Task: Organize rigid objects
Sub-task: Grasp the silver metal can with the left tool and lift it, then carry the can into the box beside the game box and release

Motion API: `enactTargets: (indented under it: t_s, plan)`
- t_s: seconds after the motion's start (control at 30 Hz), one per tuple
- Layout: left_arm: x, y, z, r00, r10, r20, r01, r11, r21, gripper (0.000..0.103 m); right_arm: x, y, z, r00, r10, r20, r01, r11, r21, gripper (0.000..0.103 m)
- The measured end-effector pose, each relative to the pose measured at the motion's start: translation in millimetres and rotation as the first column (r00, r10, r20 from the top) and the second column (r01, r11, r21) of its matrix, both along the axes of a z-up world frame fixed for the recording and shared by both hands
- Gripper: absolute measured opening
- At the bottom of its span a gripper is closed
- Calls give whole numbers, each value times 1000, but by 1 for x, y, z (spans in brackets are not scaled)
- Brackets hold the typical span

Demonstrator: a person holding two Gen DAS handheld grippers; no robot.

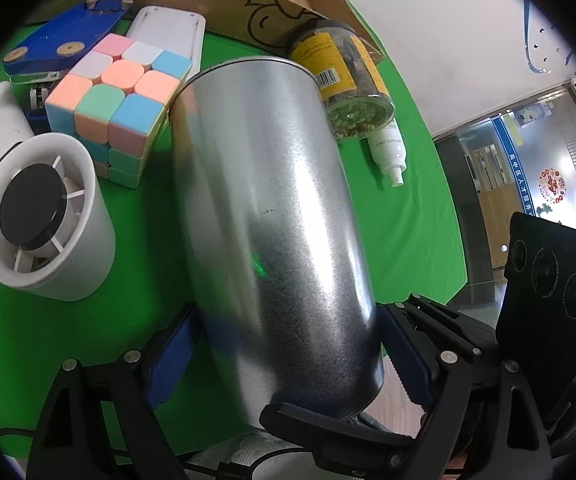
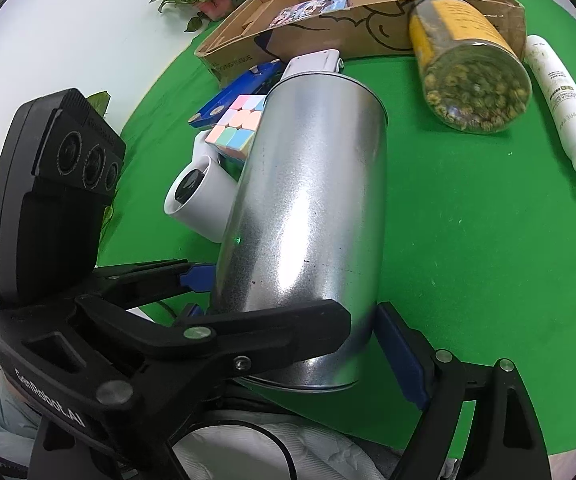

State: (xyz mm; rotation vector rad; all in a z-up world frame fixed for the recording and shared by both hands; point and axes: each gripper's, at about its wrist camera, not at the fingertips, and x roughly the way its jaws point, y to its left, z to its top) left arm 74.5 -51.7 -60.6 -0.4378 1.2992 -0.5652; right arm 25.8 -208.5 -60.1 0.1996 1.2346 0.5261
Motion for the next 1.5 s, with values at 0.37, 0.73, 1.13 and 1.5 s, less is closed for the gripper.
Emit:
enactTargets:
  t_s: [0.37, 0.73, 1.13, 1.5]
  plan:
    - [6, -1, 69, 972, -15, 235, 2, 998, 55, 87, -5, 1, 54, 981, -5, 195, 5, 1000, -3, 84]
    - [51, -8, 118, 924, -59, 378, 25, 995, 95, 86, 33, -6, 116, 940, -27, 340, 36, 999, -20, 84]
    - [130, 3, 124, 929, -41, 369, 12, 996, 83, 86, 134, 6, 133, 944, -12, 330, 32, 998, -53, 84]
    - [224, 7, 111, 960, -13, 280, -9, 997, 78, 86, 253, 14, 132, 972, 23, 233, -3, 996, -86, 84]
